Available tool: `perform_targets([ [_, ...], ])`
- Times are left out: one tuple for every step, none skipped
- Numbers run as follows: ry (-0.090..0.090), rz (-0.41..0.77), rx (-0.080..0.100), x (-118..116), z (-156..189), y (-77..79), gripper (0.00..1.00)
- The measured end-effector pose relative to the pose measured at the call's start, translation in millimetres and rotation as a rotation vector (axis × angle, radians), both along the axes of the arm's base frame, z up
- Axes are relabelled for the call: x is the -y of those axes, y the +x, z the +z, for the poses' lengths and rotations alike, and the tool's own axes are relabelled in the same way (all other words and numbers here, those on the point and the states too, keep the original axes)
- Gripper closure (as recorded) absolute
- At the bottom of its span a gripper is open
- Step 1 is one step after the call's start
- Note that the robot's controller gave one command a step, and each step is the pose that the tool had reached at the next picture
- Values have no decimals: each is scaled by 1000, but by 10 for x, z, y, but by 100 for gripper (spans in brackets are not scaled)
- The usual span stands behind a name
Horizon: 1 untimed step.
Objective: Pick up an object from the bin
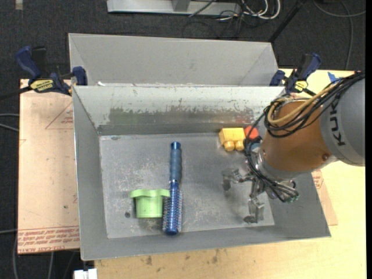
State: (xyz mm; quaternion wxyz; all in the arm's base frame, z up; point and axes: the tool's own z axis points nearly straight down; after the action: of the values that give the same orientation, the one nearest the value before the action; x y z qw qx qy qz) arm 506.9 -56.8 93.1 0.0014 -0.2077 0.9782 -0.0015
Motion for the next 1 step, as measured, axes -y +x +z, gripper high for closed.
perform_targets([
  [5,-22,-3,-38,-231,-61,0],
])
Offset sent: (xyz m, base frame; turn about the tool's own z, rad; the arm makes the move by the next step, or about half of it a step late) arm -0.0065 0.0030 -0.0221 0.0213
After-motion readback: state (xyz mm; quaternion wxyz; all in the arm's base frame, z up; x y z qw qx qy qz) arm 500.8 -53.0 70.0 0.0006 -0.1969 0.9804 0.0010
